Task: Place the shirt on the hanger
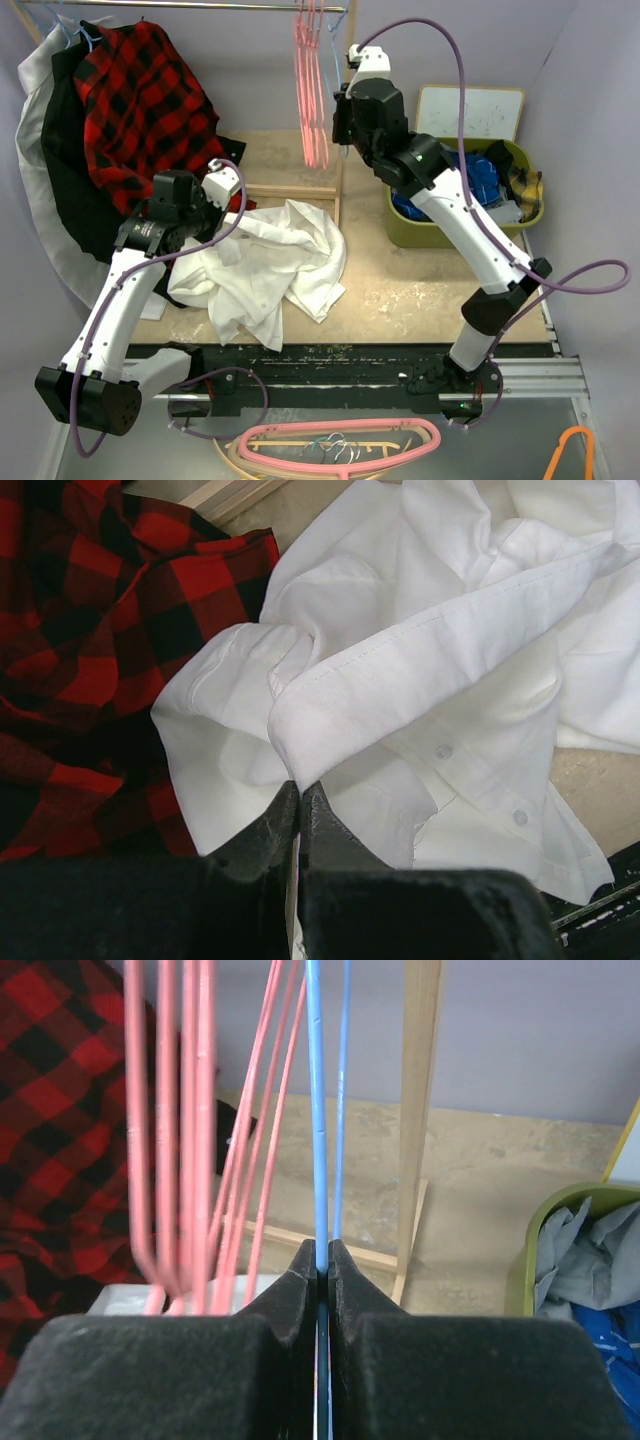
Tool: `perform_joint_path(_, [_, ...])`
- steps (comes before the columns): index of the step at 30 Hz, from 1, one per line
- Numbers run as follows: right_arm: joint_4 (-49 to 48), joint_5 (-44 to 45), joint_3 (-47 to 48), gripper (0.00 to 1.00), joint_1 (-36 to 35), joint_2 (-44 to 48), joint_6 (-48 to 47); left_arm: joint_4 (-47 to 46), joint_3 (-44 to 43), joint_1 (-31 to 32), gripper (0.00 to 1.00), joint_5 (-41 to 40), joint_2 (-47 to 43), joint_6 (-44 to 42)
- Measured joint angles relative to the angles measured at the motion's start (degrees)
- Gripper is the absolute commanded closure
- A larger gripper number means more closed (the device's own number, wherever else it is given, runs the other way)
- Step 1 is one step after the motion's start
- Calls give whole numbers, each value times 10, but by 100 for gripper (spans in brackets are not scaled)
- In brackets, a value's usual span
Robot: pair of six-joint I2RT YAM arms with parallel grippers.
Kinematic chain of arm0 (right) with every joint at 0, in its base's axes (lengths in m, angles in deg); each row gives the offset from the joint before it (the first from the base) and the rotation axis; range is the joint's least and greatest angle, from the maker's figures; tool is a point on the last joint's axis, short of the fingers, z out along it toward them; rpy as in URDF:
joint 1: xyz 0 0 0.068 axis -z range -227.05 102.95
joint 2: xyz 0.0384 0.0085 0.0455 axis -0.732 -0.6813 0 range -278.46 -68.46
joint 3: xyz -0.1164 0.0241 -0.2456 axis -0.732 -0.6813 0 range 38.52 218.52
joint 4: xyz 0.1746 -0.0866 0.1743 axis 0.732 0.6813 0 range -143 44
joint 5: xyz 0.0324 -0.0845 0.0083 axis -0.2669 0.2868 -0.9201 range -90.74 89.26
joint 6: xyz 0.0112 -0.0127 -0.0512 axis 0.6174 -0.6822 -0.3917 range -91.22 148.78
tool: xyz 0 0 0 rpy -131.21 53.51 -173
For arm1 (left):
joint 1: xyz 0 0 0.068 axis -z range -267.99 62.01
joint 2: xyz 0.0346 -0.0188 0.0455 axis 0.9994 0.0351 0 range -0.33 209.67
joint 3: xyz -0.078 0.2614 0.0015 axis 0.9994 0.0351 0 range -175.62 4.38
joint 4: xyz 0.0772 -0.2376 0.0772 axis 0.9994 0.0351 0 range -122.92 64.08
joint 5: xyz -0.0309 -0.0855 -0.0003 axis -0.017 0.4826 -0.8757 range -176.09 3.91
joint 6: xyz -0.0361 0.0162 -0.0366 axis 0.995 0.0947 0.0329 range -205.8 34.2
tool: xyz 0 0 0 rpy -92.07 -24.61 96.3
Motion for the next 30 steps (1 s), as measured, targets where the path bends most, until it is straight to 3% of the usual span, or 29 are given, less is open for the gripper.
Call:
perform_joint_path(10, [-7, -9, 15, 100, -21, 49, -35, 4, 12, 0, 100, 0, -4, -1])
perform_joint_path(17, [19, 46, -2, 100, -79, 63, -49, 34, 6, 0, 100, 36, -1, -13])
perform_joint_path(23, [91, 111, -139, 100, -156, 166, -8, 85, -40, 0, 100, 106, 4, -39])
perform_joint_path(30, [120, 51, -371, 100, -168, 408, 94, 85, -74, 0, 100, 93, 28, -39])
